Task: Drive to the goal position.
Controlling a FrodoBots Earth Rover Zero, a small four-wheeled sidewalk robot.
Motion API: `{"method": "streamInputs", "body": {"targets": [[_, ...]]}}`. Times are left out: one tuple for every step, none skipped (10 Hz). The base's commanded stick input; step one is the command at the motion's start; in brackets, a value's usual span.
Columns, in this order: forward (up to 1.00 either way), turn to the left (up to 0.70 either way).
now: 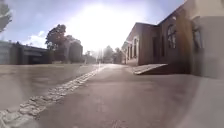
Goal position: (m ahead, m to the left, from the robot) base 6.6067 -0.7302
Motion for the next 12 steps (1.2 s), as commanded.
{"method": "streamInputs", "body": {"targets": [[0.6, 0.0], [0.6, 0.0], [0.6, 0.0], [0.6, 0.0], [0.6, 0.0], [0.6, -0.03], [0.6, -0.1], [0.6, -0.15], [0.6, -0.08], [0.6, -0.01], [0.6, 0.0], [0.64, 0.0]]}}
